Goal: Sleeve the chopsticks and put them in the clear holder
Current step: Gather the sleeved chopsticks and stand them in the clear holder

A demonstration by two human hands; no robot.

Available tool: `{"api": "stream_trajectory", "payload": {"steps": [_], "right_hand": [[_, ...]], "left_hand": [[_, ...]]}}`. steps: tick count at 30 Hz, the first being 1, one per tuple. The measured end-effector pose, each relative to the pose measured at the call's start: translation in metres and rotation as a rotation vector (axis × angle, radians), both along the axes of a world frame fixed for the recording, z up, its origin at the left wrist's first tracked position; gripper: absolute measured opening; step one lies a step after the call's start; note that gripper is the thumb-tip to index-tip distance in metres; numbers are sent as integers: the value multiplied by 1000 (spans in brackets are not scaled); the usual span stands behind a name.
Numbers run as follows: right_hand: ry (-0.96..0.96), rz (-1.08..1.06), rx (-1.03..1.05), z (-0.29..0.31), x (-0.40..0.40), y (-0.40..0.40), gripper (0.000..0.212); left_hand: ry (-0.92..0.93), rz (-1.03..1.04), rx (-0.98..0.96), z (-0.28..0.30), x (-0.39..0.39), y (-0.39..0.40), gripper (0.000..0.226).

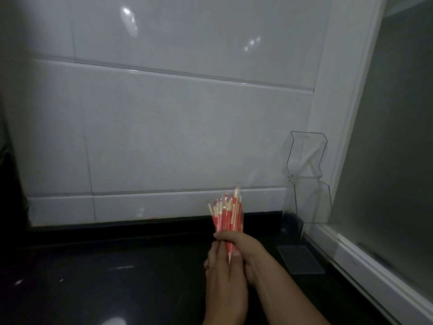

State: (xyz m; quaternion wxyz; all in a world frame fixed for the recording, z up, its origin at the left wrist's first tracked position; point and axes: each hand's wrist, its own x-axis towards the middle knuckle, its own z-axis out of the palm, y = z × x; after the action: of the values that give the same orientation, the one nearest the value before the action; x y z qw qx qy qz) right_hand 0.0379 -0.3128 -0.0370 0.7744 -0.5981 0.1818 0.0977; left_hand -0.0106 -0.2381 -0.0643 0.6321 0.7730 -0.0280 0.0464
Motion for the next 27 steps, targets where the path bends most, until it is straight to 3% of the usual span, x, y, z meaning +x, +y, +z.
{"api": "stream_trajectory", "payload": {"steps": [3,5,7,8,11,13,15,19,23,27], "right_hand": [[-146,-92,47,-1,-5,5,37],[-289,-176,-74,1,-6,10,29],[-445,-240,-191,4,-9,16,24],[-515,-253,-239,4,-10,18,26],[-638,-234,-301,6,-17,36,23],[-621,-174,-219,3,-23,48,15],[-616,-120,-251,-11,-23,54,14],[-644,-32,-626,-25,-27,50,38],[-578,51,-681,-31,-28,51,56],[-557,0,-655,-31,-27,55,49]], "left_hand": [[-49,-93,-215,5,2,19,33],[-108,7,-363,15,8,37,23],[-249,157,-364,32,18,55,14],[-284,153,-334,40,24,62,19],[-214,-161,-178,57,40,69,98],[-232,-283,-72,62,40,65,110],[-277,-232,-38,59,41,60,94],[-305,-84,-146,54,41,55,59],[-241,-82,-185,42,38,62,50],[-199,-35,-214,35,37,66,38]]}}
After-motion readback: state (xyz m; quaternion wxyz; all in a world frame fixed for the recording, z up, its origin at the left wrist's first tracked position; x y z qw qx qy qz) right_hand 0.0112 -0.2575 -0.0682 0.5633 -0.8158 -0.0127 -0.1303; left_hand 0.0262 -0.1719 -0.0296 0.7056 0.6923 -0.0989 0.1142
